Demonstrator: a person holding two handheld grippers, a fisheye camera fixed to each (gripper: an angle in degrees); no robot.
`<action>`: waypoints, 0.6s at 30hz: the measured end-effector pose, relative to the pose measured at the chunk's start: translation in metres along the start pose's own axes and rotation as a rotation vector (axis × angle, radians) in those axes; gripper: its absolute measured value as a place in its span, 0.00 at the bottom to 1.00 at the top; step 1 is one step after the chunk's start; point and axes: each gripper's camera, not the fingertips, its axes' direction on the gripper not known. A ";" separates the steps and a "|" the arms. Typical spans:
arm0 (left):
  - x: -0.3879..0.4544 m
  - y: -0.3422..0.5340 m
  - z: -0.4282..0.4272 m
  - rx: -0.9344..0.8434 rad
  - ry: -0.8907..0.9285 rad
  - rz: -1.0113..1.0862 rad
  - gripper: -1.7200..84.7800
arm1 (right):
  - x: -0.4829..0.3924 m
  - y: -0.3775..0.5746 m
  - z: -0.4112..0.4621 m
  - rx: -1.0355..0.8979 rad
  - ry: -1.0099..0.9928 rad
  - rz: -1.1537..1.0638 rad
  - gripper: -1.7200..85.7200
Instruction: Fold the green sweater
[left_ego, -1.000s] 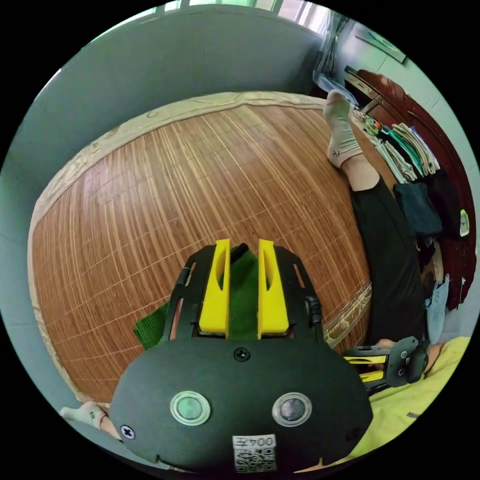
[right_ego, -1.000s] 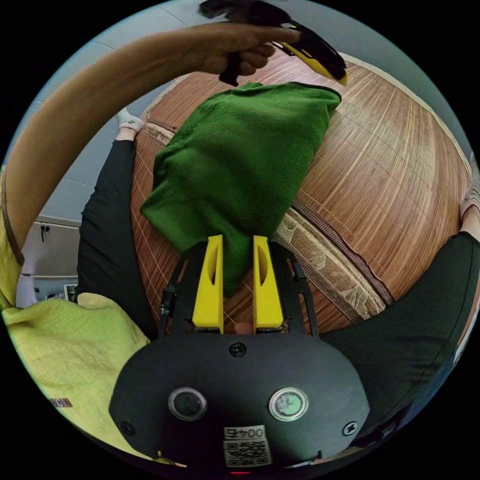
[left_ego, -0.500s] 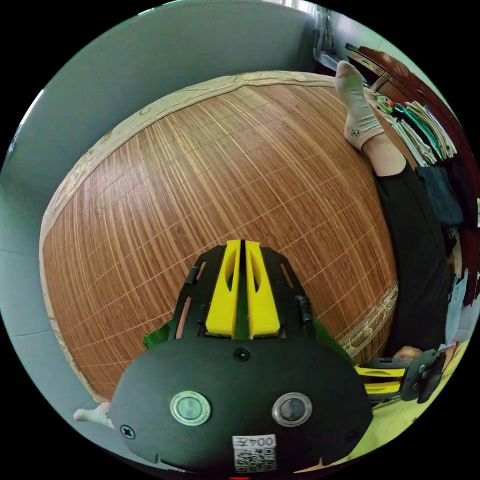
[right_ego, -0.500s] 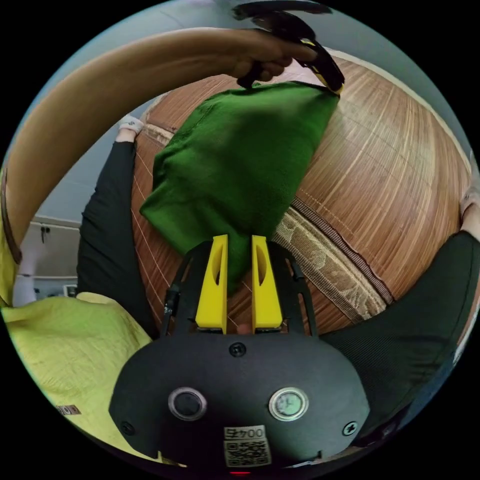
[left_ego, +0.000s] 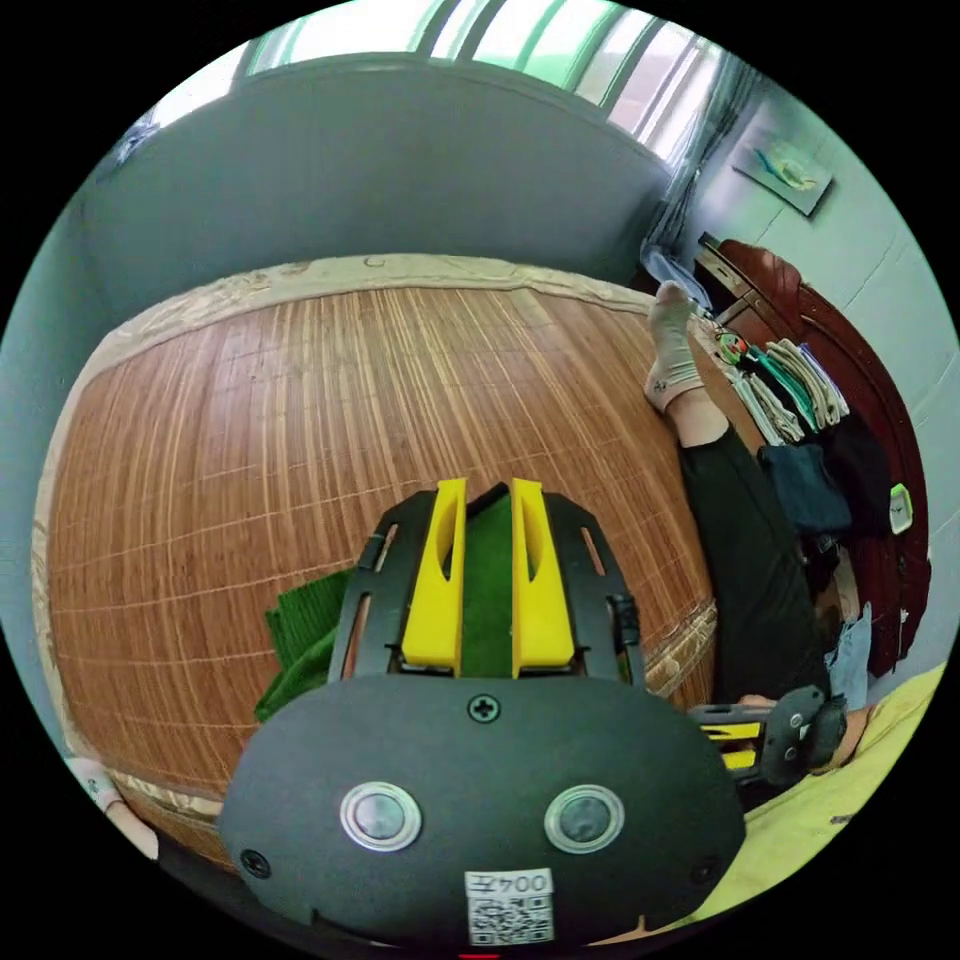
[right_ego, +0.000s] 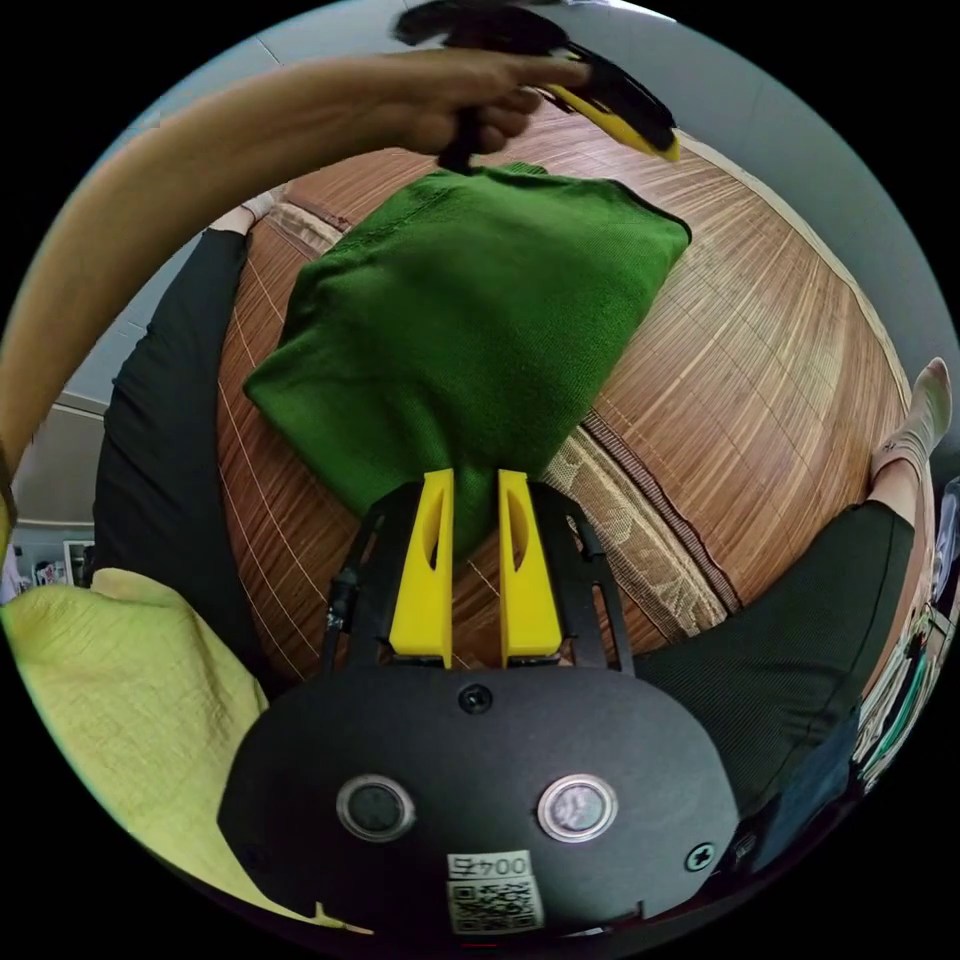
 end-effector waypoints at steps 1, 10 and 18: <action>0.003 0.023 -0.023 0.040 -0.027 0.010 0.08 | -0.002 0.000 0.001 -0.004 0.008 -0.004 0.11; 0.009 0.294 -0.117 0.185 -0.134 -0.309 0.06 | -0.009 0.006 0.006 0.017 0.024 0.019 0.11; 0.032 0.395 -0.125 0.174 -0.280 -0.463 0.07 | 0.007 0.013 0.007 0.034 -0.066 0.072 0.09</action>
